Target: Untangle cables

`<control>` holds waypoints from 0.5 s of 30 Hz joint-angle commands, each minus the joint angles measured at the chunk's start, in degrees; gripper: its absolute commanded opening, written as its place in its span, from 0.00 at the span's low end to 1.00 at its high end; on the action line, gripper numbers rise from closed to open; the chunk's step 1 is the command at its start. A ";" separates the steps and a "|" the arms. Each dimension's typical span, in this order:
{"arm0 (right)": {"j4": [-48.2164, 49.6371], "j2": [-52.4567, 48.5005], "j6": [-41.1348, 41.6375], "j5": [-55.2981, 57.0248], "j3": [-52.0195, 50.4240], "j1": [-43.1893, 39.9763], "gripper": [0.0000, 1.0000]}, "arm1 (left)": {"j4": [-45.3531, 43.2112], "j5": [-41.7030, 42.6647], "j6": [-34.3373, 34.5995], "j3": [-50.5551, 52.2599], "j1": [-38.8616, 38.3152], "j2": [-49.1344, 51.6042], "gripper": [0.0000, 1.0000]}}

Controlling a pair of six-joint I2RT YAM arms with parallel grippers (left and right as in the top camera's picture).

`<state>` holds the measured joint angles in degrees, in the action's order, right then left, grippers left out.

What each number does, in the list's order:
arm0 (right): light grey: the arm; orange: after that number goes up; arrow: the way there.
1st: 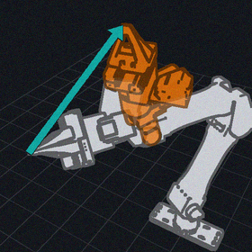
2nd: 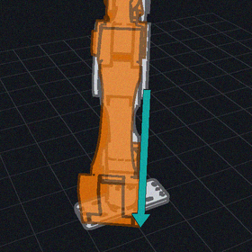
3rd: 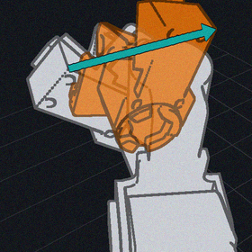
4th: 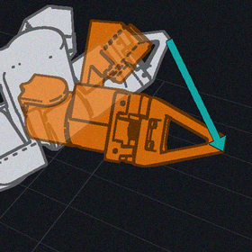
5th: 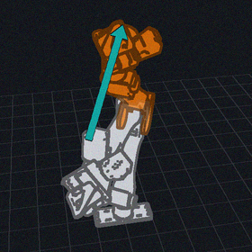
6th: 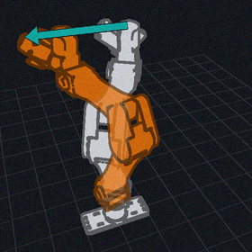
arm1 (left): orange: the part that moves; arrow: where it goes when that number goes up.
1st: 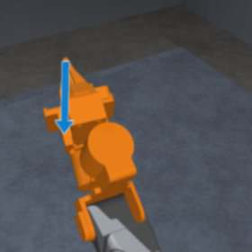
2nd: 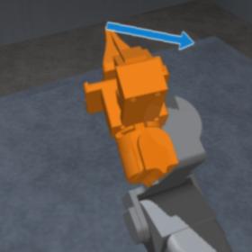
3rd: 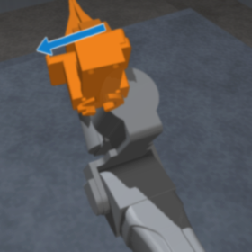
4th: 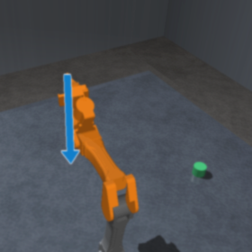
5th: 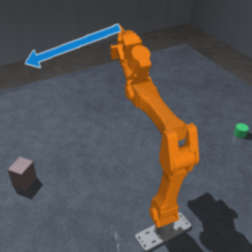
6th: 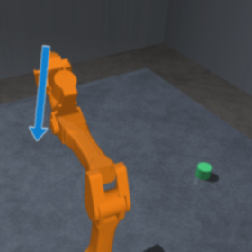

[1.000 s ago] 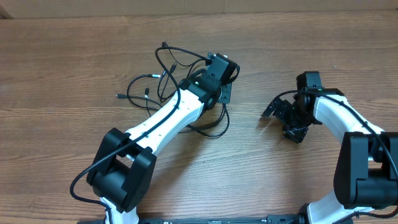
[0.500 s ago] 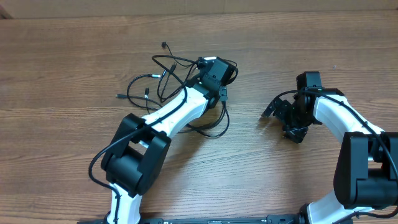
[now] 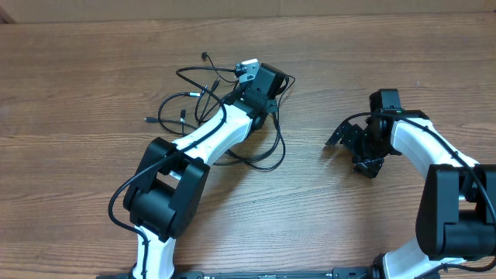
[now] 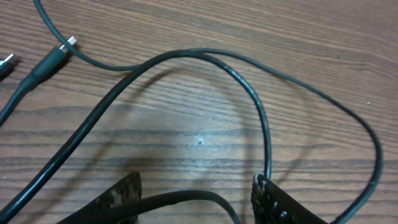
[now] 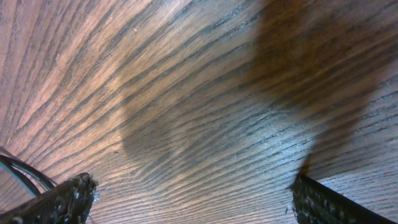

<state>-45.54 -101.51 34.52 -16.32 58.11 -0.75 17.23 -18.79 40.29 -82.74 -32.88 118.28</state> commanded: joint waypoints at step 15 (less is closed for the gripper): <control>0.52 -2.49 -0.04 -1.79 -2.67 0.37 1.00 | -0.24 -0.63 1.07 0.20 -0.13 3.21 0.62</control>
<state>-45.52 -101.51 34.54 -16.32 58.11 -0.75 16.73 -18.90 40.34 -82.74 -32.91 121.03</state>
